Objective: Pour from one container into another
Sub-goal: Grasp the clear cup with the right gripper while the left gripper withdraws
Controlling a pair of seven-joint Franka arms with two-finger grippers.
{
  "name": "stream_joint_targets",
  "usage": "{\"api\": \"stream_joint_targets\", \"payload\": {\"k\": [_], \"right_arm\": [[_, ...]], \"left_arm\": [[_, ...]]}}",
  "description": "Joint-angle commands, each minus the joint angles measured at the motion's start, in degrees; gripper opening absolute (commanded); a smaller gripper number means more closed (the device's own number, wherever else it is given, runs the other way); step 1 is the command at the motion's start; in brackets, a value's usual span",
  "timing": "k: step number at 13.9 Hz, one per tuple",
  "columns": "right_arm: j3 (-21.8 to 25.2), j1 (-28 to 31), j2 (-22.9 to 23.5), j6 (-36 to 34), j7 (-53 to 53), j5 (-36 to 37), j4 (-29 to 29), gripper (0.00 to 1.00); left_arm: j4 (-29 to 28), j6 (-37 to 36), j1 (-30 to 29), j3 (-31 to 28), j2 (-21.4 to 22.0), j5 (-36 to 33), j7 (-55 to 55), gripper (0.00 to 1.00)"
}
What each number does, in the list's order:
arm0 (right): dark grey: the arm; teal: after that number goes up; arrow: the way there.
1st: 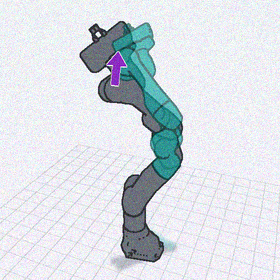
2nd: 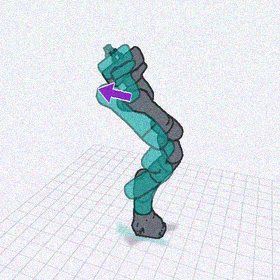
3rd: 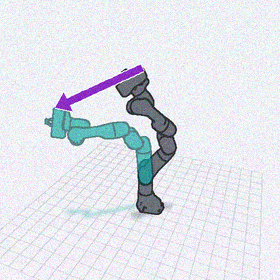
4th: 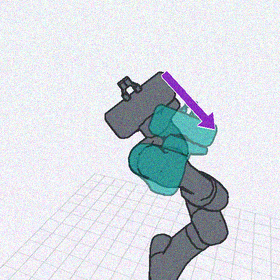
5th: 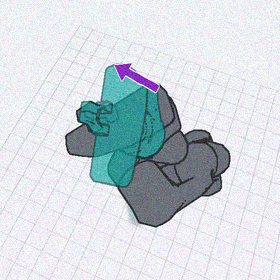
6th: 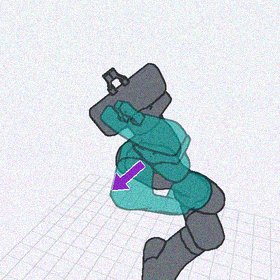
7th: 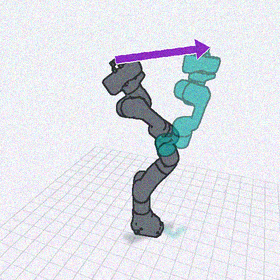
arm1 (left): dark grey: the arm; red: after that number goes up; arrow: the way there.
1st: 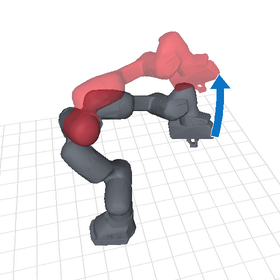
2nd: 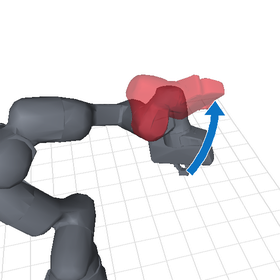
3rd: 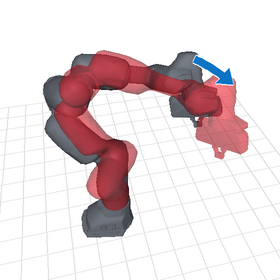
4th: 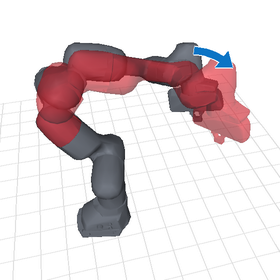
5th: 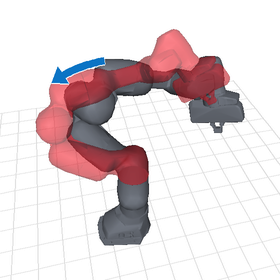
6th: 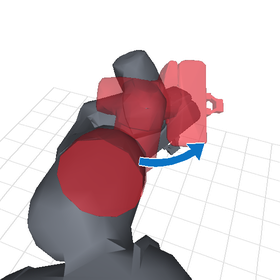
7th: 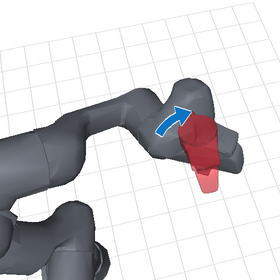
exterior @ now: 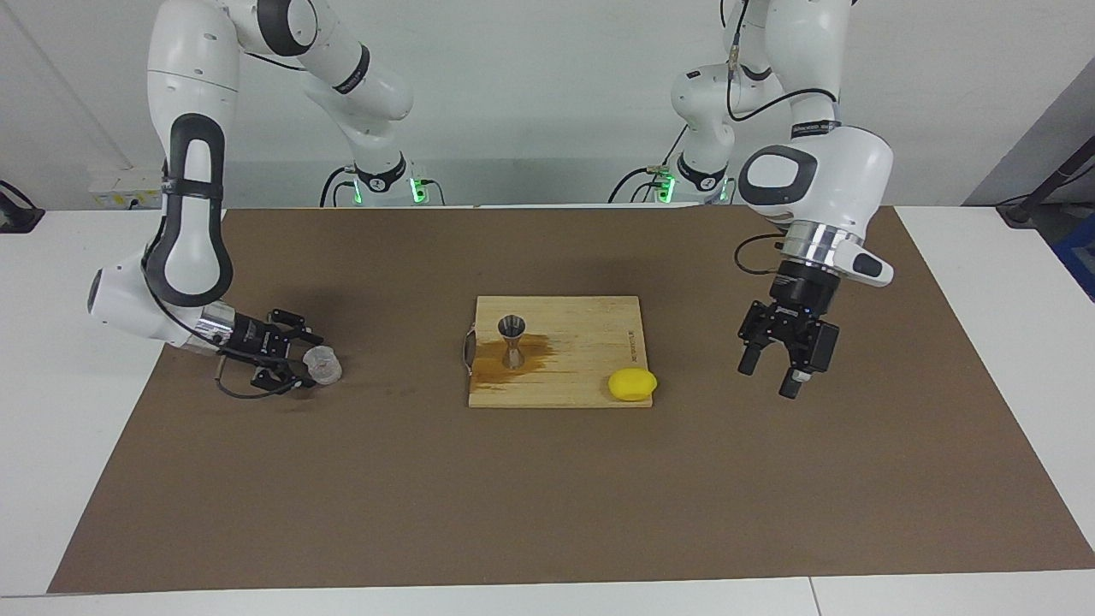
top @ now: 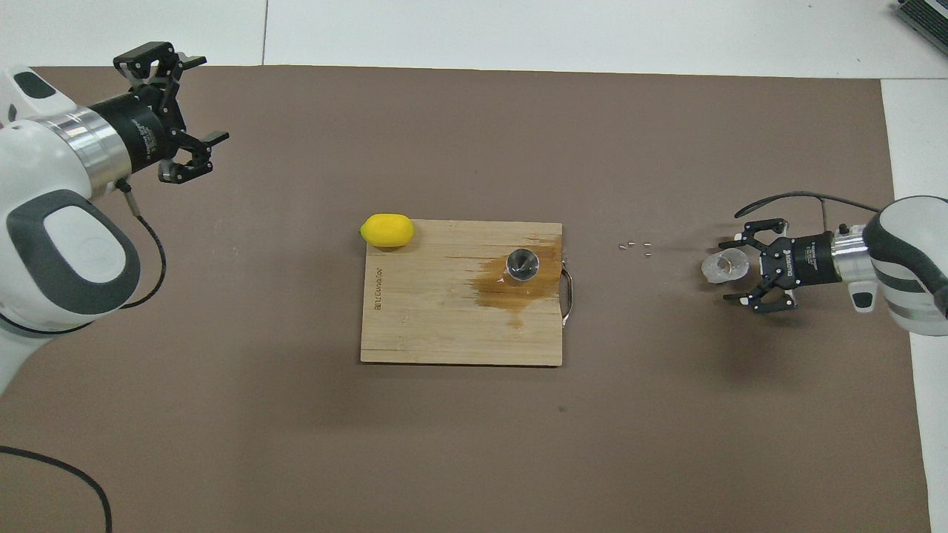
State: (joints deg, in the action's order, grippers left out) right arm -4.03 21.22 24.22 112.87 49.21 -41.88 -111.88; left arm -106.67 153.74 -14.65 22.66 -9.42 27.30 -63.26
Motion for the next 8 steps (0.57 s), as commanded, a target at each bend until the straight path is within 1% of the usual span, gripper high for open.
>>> {"api": "stream_joint_targets", "payload": {"k": [1, 2, 3, 4, 5, 6, 7, 8], "right_arm": [[-0.19, 0.40, -2.24, 1.47, -1.75, -2.85, -2.82, 0.88], [-0.19, 0.66, -2.33, 1.39, -2.01, -3.12, -2.99, 0.77], [-0.19, 0.66, -2.33, 1.04, -2.10, -3.21, -2.91, 0.60], [-0.19, 0.75, -2.33, 0.95, -1.93, -3.13, -2.64, 0.40], [-0.19, 0.84, -2.33, 0.68, -1.49, -3.21, -2.47, 0.15], [-0.19, 0.84, -2.33, 0.60, -1.14, -3.21, -2.38, 0.00], [-0.19, 0.84, -2.25, 0.33, -0.18, -3.21, -1.94, 0.00], [-0.19, 0.84, -2.33, 0.16, 0.96, -3.21, -1.59, 0.00]], "left_arm": [[4.61, -13.59, -0.29, -2.87, 1.34, -10.82, 1.89, 1.00], [6.46, -19.91, -0.37, -3.49, 1.43, -14.61, 5.22, 1.00], [8.56, -26.06, -0.29, -4.10, 1.77, -16.39, 9.60, 1.00], [9.54, -30.91, -0.37, -4.28, 2.56, -17.71, 14.43, 1.00], [9.81, -34.87, -0.38, -4.37, 3.44, -20.25, 19.09, 1.00], [9.82, -37.52, -0.29, -4.29, 4.67, -23.75, 23.05, 1.00], [9.82, -40.68, -0.20, -4.29, 6.07, -26.05, 28.05, 1.00], [9.82, -43.50, -0.29, -4.81, 6.87, -26.25, 33.67, 1.00]]}}
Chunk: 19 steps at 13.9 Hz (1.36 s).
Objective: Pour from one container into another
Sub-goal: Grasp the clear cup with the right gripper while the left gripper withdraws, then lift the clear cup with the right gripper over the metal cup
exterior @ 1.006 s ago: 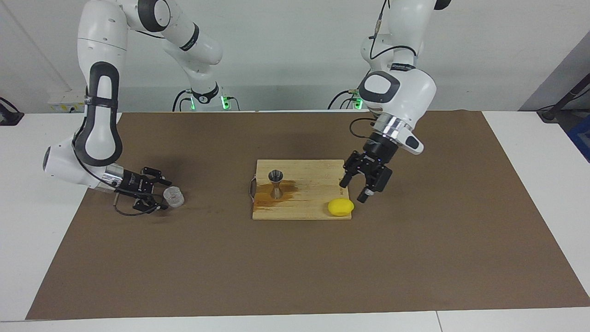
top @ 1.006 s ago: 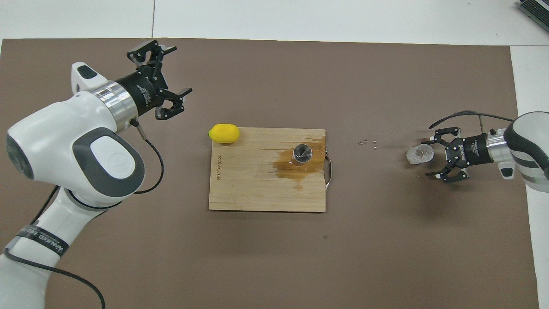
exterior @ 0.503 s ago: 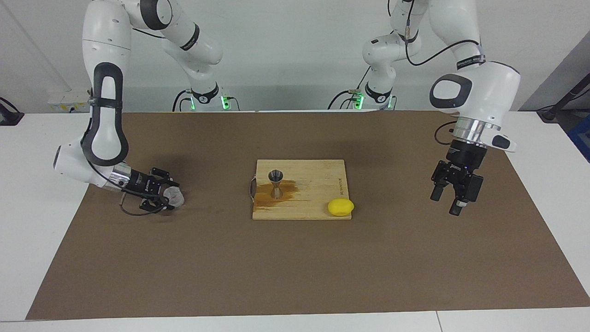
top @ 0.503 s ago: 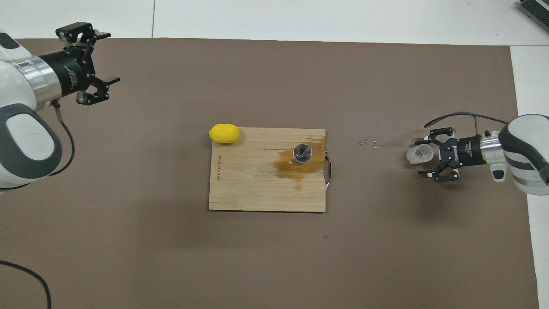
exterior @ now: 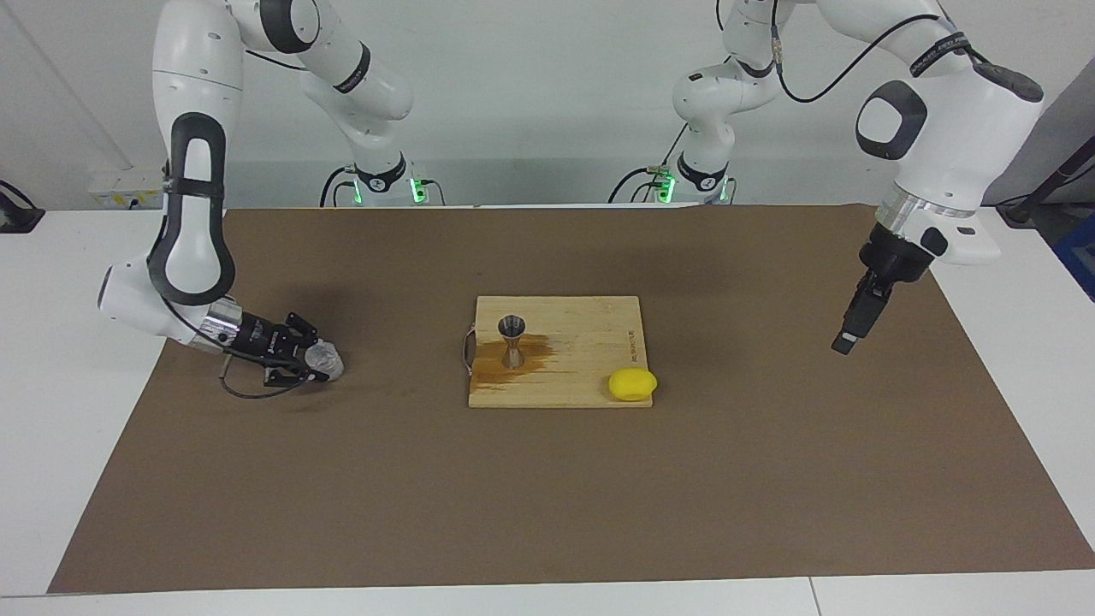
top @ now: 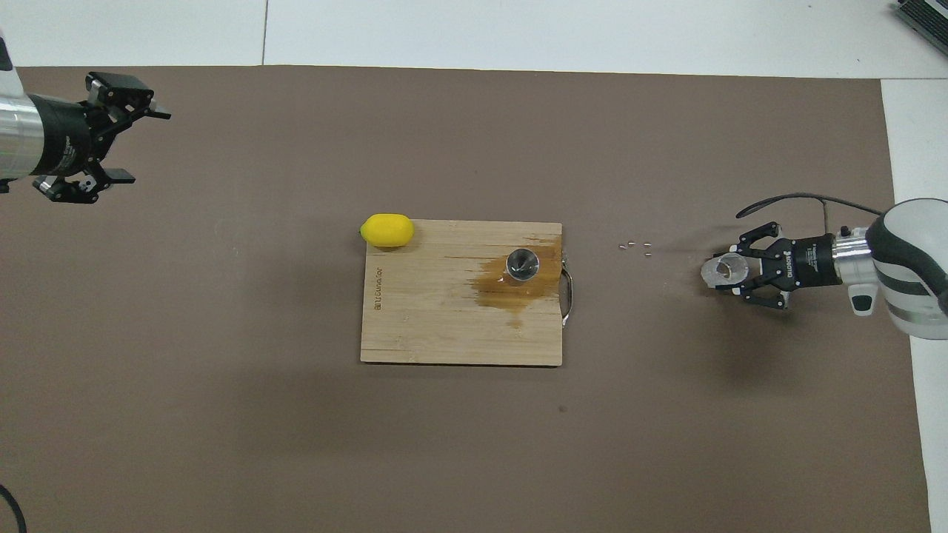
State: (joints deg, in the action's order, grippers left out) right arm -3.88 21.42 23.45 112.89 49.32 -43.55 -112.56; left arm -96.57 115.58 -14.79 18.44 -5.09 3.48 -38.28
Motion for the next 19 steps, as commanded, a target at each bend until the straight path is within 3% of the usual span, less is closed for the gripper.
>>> {"api": "stream_joint_targets", "payload": {"k": [1, 5, 10, 12, 13, 19], "right_arm": [[-0.34, 0.46, -2.09, -0.13, 2.08, -1.45, -0.47, 0.00], [-0.69, -3.21, -7.35, 0.48, 8.41, -1.27, -0.38, 0.00], [-0.51, -10.07, -12.63, 2.23, 18.25, 0.13, -0.38, 0.00], [-0.51, -13.32, -14.21, 3.64, 22.03, 2.24, -0.38, 0.00], [-0.43, -14.99, -14.92, 4.26, 24.14, 3.20, -0.12, 0.00], [-0.60, -23.96, -15.10, 6.55, 39.51, 17.86, 4.62, 0.00]], "left_arm": [[-0.29, -8.15, -0.06, -1.38, 3.93, -2.43, 14.14, 1.00], [-0.46, -17.56, -0.06, -3.50, 7.45, -2.43, 34.90, 1.00], [0.67, -24.86, 1.69, -5.24, 9.31, -2.61, 37.04, 1.00], [4.26, -28.38, 12.27, -15.48, 8.96, -2.69, 37.66, 1.00], [5.85, -29.52, 14.77, -17.98, 8.52, -2.52, 37.75, 1.00], [5.26, -30.24, 10.40, -13.52, 9.92, -1.81, 37.31, 1.00]]}}
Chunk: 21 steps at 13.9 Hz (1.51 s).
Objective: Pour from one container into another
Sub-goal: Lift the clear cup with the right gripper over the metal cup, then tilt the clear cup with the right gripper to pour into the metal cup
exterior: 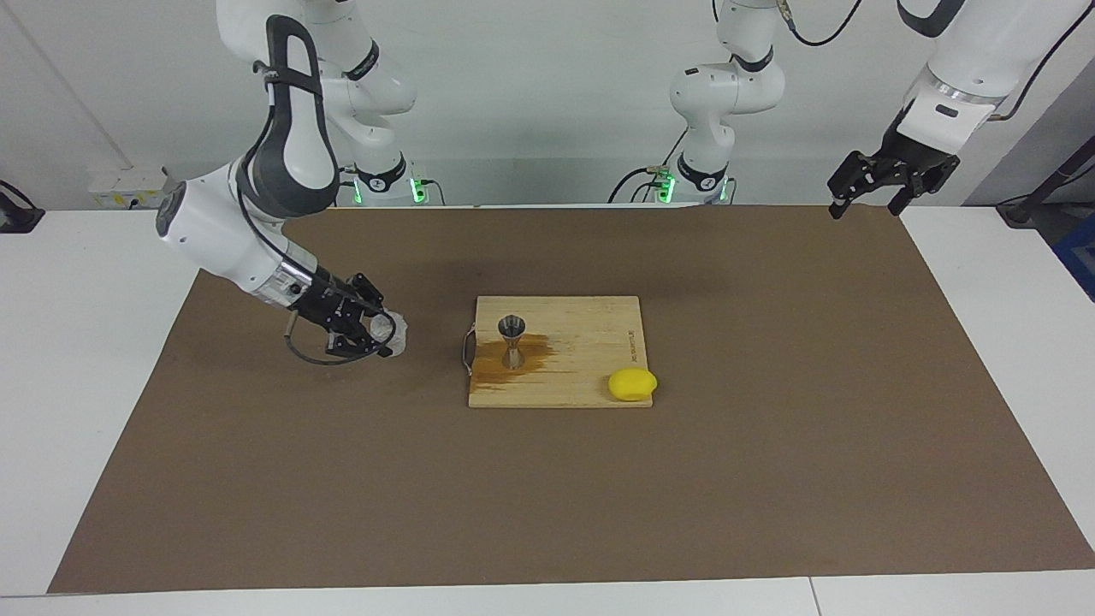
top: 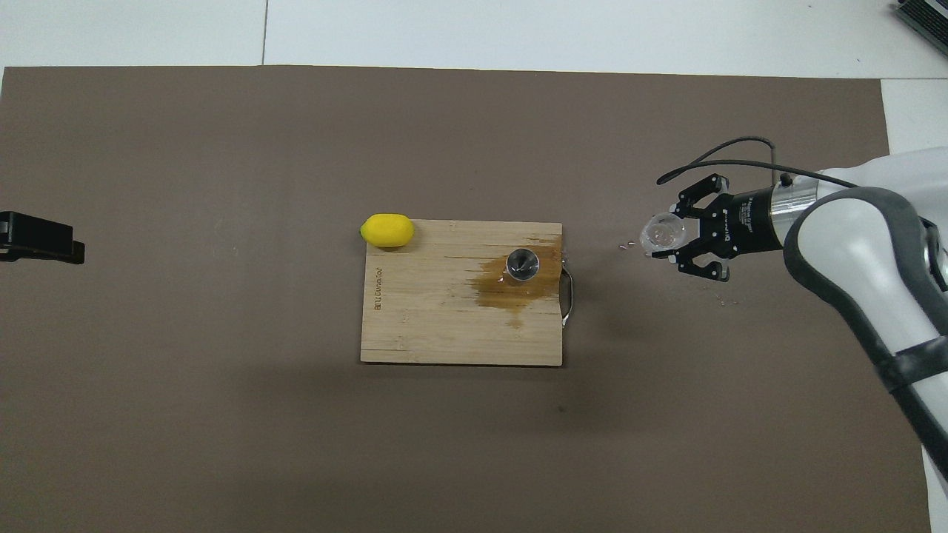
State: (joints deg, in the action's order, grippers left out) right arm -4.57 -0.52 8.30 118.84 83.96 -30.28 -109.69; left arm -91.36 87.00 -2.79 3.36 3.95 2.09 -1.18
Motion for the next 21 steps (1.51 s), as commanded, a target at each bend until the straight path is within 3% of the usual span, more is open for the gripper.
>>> {"api": "stream_joint_targets", "payload": {"k": [1, 9, 21], "right_arm": [[0.08, -3.68, 0.23, 0.60, 6.72, 6.45, 2.72, 0.00], [0.00, -14.41, 1.46, 1.47, 21.49, 22.44, 7.04, 0.00], [-0.18, -20.83, 3.13, 2.80, 24.41, 37.92, 7.04, 0.00]], "left_arm": [[-1.53, -1.75, -1.60, 1.56, 1.76, -0.42, 0.21, 1.00], [-1.72, -1.40, -1.78, 2.97, 1.76, -0.42, 5.14, 1.00], [-2.34, -1.13, -3.10, 3.67, 2.12, -0.42, 4.43, 1.00]]}}
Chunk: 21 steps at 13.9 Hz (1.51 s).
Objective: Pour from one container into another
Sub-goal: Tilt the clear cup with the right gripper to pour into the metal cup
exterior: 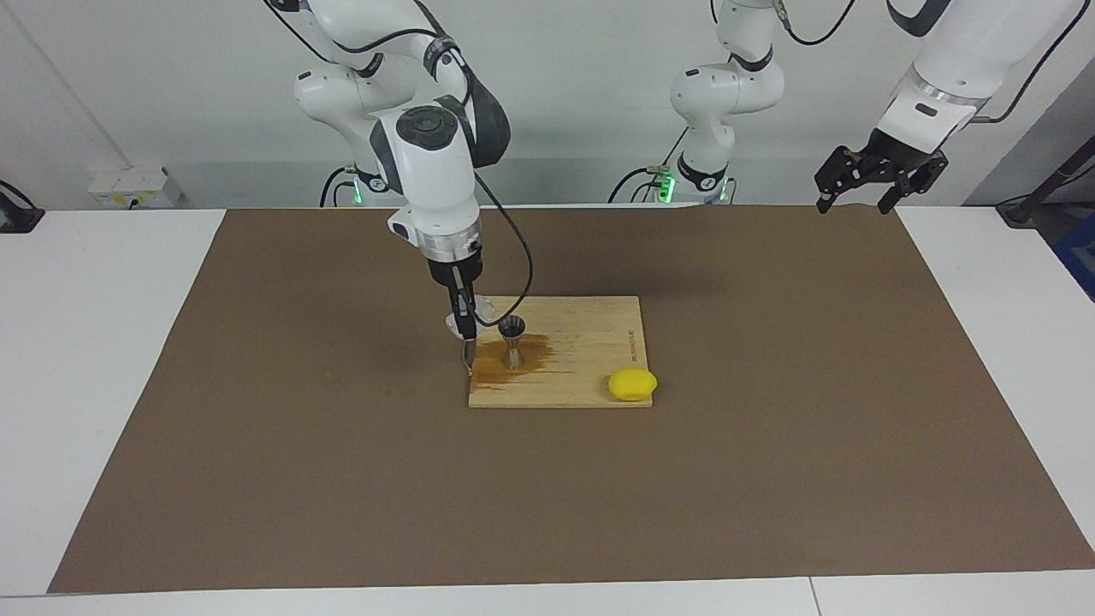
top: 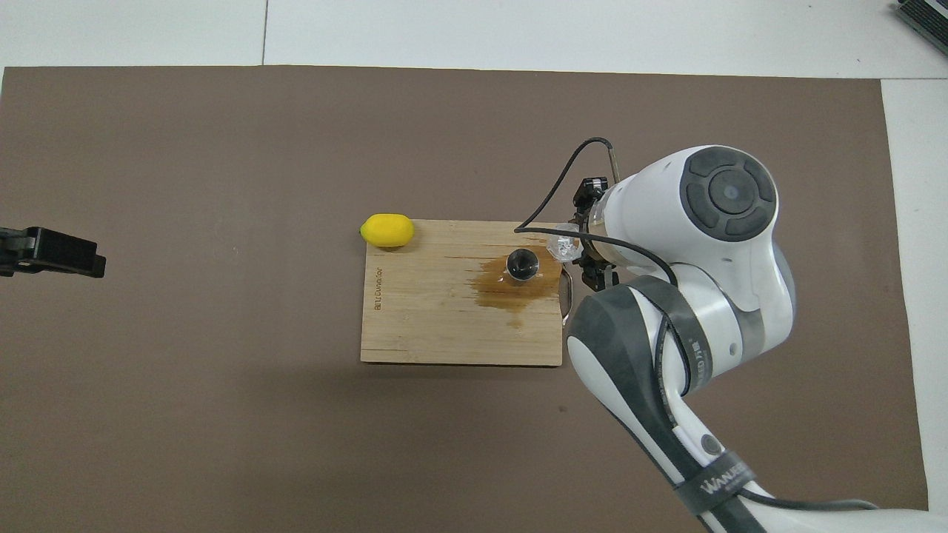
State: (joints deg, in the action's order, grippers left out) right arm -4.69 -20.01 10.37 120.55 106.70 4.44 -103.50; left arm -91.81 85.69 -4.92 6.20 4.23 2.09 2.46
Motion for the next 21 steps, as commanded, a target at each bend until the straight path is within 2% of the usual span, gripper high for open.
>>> {"api": "stream_joint_targets", "payload": {"k": [1, 5, 7, 11, 14, 18, 21], "right_arm": [[-0.06, -1.53, 1.14, 1.09, 1.67, 4.16, 0.85, 0.00], [-0.06, -3.46, 1.84, 1.09, 1.76, 9.44, 0.85, 0.00], [-0.06, -5.29, 1.93, 0.83, 1.76, 14.35, 0.06, 0.00], [-0.15, -6.97, 2.02, 0.39, 1.76, 18.14, -0.12, 0.00], [-0.15, -7.33, 1.76, 0.04, 1.67, 20.51, -0.47, 0.00], [-0.15, -7.33, 2.11, -0.75, 2.02, 19.03, 0.49, 0.00], [-0.15, -6.72, 2.20, -1.10, 3.33, 13.77, 2.42, 0.00]], "left_arm": [[-1.88, 0.09, -0.80, 0.83, 1.83, -0.42, 0.79, 1.00], [-1.79, 0.09, -0.18, 0.74, 1.83, -0.42, 0.88, 1.00], [-1.79, -0.08, -0.09, 0.74, 1.83, -0.42, 0.88, 1.00], [-1.71, 0.01, -0.09, 0.66, 1.83, -0.51, 0.88, 1.00], [-0.92, -4.21, -0.09, 0.74, 1.65, -0.34, 0.00, 1.00], [0.14, -4.74, -0.27, 0.39, 1.04, 0.72, -1.06, 1.00], [0.40, -4.39, -0.36, 0.39, 0.51, 0.63, -0.97, 1.00]]}}
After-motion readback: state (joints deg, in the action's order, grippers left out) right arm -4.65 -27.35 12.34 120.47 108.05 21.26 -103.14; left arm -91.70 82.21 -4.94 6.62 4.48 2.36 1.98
